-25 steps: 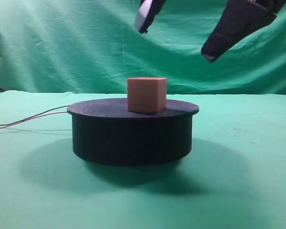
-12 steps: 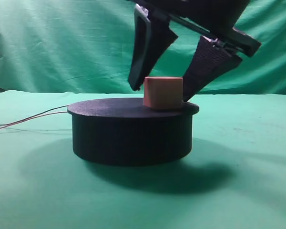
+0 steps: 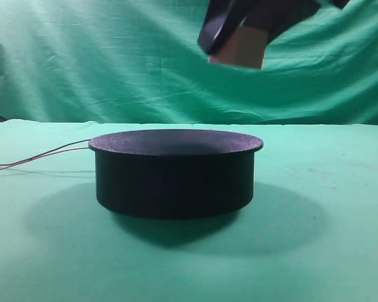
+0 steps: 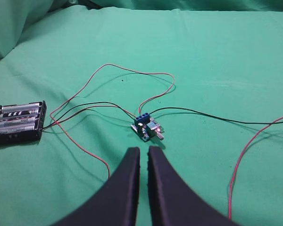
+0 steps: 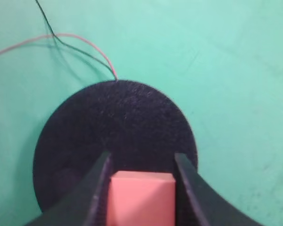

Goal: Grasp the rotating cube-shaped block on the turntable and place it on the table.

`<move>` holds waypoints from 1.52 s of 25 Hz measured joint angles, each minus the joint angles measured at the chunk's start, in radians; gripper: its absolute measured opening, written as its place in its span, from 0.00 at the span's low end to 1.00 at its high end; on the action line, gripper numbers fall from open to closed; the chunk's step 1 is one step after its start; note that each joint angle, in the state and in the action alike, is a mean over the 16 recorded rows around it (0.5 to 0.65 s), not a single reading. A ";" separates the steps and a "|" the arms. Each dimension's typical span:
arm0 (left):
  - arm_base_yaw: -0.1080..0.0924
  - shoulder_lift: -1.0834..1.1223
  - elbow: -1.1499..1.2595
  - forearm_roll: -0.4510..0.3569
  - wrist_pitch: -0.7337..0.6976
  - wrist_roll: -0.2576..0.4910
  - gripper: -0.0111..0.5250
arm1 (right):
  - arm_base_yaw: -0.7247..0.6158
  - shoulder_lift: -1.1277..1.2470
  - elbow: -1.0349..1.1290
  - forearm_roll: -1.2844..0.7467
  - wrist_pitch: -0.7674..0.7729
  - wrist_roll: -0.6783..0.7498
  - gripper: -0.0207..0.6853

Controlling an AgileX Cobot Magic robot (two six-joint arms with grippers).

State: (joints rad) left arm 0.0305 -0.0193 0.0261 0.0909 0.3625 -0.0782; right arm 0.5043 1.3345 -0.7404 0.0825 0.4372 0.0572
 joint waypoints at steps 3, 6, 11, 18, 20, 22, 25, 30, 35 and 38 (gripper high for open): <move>0.000 0.000 0.000 0.000 0.000 0.000 0.02 | -0.045 0.000 0.063 -0.051 -0.038 0.058 0.36; 0.000 0.000 0.000 0.000 0.000 0.000 0.02 | -0.072 0.024 0.126 -0.081 -0.093 0.093 0.38; 0.000 0.000 0.000 0.000 0.000 0.000 0.02 | -0.086 0.075 0.199 -0.092 -0.173 0.112 0.49; 0.000 0.000 0.000 0.000 0.000 0.000 0.02 | -0.087 0.052 0.185 -0.092 -0.097 0.125 0.53; 0.000 0.000 0.000 0.000 0.000 0.000 0.02 | -0.087 0.011 0.174 -0.092 -0.041 0.129 0.49; 0.000 0.000 0.000 0.000 0.000 0.000 0.02 | -0.087 -0.042 0.164 -0.092 0.023 0.134 0.44; 0.000 0.000 0.000 0.000 0.000 0.000 0.02 | -0.087 -0.137 0.148 -0.092 0.123 0.140 0.32; 0.000 0.000 0.000 0.000 0.000 0.000 0.02 | -0.087 -0.310 0.146 -0.092 0.252 0.146 0.10; 0.000 0.000 0.000 0.000 0.000 0.000 0.02 | -0.087 -0.469 0.171 -0.088 0.312 0.149 0.03; 0.000 0.000 0.000 0.000 0.000 0.000 0.02 | -0.087 -0.547 0.187 -0.085 0.320 0.150 0.03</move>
State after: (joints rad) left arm 0.0305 -0.0193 0.0261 0.0909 0.3625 -0.0782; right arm 0.4172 0.7875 -0.5530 -0.0022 0.7573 0.2072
